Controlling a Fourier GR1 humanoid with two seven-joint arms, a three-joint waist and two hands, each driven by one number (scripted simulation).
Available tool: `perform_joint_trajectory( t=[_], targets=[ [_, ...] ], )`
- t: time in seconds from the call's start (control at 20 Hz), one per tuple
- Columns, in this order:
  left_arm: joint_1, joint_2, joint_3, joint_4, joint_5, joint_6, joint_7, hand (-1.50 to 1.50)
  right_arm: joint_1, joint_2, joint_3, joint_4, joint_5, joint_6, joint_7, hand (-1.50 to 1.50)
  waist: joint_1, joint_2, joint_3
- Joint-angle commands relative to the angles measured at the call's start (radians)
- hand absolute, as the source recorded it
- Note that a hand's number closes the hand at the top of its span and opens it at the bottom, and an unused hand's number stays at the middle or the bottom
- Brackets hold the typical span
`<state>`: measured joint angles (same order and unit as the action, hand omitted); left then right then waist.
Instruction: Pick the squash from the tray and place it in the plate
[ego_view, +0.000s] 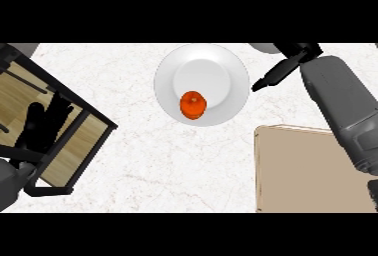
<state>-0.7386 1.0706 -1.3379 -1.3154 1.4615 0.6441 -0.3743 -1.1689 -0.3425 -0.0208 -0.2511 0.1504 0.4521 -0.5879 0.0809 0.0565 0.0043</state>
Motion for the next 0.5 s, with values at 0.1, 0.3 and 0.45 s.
perform_joint_trajectory(
  t=[0.1,0.3,0.45],
  targets=[
    [-0.116,-0.085,0.056,-0.036,-0.07,-0.005,-0.095,0.0,-0.018,-0.081,-0.002,0.042,0.013,0.055,-0.034,-1.5,0.005,0.012,0.0],
    [-0.126,-0.105,0.053,-0.033,-0.067,0.002,-0.095,0.0,-0.02,-0.105,-0.016,0.055,0.002,0.08,-0.052,-1.5,0.002,0.013,0.001],
    [-0.099,-0.088,0.039,-0.041,-0.07,-0.004,-0.12,0.0,0.016,-0.122,-0.007,0.072,0.014,0.082,-0.069,-1.5,0.024,0.012,0.001]
  ],
)
